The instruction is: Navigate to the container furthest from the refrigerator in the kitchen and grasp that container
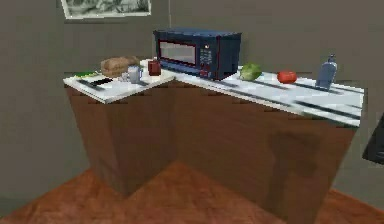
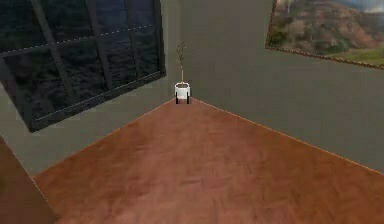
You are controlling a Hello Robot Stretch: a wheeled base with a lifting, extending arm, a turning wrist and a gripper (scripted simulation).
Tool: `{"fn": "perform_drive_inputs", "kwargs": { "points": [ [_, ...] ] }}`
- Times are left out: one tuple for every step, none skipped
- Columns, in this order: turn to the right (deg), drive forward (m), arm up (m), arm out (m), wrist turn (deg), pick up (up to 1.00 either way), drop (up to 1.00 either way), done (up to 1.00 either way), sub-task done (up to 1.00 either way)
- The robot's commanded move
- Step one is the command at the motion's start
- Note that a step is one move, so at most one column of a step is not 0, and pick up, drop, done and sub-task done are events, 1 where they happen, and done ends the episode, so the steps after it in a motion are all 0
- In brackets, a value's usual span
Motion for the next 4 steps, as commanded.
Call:
{"fn": "perform_drive_inputs", "kwargs": {
  "points": [
    [-45.0, 0.00, 0.00, 0.00, 0.0, 0.00, 0.00, 0.00, 0.00],
    [42.0, 0.00, 0.00, 0.00, 0.0, 0.00, 0.00, 0.00, 0.00],
    [0.0, 0.80, 0.00, 0.00, 0.0, 0.00, 0.00, 0.00, 0.00],
    [-45.0, 0.00, 0.00, 0.00, 0.0, 0.00, 0.00, 0.00, 0.00]
  ]
}}
